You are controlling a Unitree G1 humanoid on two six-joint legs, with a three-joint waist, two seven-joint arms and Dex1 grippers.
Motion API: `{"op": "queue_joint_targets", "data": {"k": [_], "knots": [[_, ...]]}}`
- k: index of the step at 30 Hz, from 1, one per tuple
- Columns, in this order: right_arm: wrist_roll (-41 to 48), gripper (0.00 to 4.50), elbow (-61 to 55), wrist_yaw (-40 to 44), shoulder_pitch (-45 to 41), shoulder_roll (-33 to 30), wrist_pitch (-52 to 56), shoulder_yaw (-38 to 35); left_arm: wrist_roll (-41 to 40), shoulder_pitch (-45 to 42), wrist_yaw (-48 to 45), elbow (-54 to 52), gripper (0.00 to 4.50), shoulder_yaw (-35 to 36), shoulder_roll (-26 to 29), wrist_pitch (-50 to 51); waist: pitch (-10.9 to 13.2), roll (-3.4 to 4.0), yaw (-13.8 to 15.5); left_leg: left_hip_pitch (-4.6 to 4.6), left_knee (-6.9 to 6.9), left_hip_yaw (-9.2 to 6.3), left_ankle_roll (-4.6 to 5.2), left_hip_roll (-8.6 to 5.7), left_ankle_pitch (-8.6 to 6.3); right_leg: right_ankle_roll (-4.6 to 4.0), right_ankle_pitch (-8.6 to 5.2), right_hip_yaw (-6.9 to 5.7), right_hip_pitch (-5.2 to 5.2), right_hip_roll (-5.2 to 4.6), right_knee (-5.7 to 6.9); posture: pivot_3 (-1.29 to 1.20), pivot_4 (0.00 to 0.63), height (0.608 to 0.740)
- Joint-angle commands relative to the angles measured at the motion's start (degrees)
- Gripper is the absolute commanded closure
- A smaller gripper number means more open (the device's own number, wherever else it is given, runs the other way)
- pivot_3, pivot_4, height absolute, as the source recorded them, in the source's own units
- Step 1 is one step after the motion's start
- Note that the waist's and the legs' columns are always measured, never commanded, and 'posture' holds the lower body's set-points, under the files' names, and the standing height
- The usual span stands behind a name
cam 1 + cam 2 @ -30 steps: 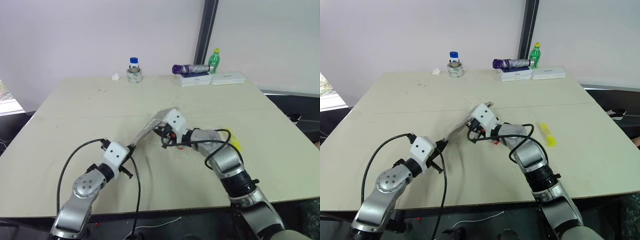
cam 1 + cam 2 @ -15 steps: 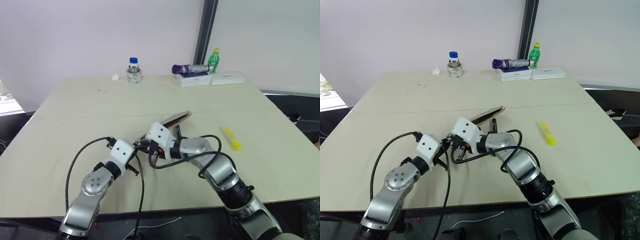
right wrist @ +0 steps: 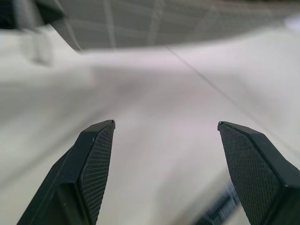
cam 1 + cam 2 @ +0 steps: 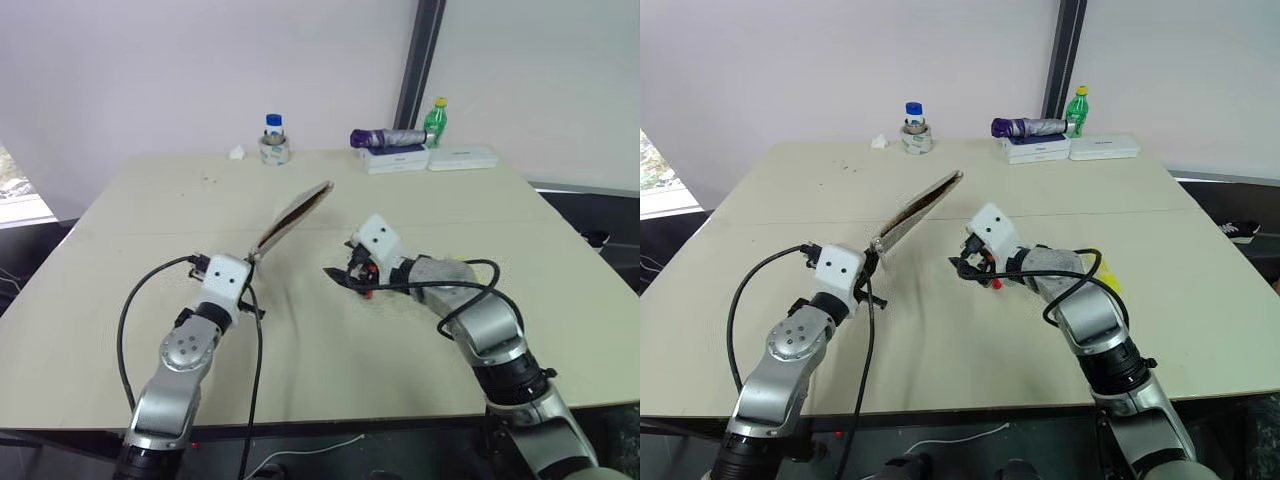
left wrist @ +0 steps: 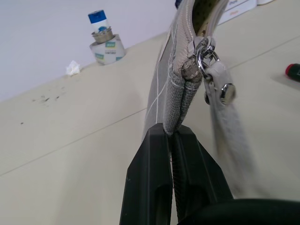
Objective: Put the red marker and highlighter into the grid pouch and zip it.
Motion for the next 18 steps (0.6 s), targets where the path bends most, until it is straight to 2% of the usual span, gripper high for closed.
{"op": "queue_joint_targets", "data": {"k": [1,13,16,18], "knots": [[0.60,0.89,1.25,-2.84,0.52,1.10,2.69,-2.84,1.11,-1.28,0.19,-0.02,4.50,0.25,0.82,0.44,0.00,0.00,0.02,0.00,0.01,0.00,0.00,0.00,0.00,0.00,0.00,0.00,0.00,0.00,0.00,0.00,0.150,0.737],[0.18,0.89,8.59,-13.00,2.61,6.52,8.92,-6.05,1.26,-1.10,-1.37,1.42,4.50,-1.63,0.29,1.58,0.00,0.00,0.04,-0.01,0.01,0.00,0.00,0.00,0.00,0.00,0.00,0.00,0.00,0.00,0.00,0.00,0.150,0.737],[-0.41,1.80,9.47,-13.93,2.78,6.22,8.80,-5.75,1.13,-1.00,-1.55,1.25,4.50,-1.75,0.19,1.53,0.00,0.00,0.00,-0.01,0.01,0.01,0.00,-0.01,0.00,0.00,0.00,0.01,0.00,0.00,0.00,0.00,0.150,0.737],[-0.21,2.78,9.64,-14.06,2.72,6.01,8.76,-5.81,0.94,-0.95,-1.80,1.20,4.50,-1.75,0.12,1.49,0.00,0.00,-0.04,0.00,0.00,0.00,0.00,0.00,0.00,0.00,0.00,0.00,0.00,0.00,0.00,0.00,0.150,0.737]]}}
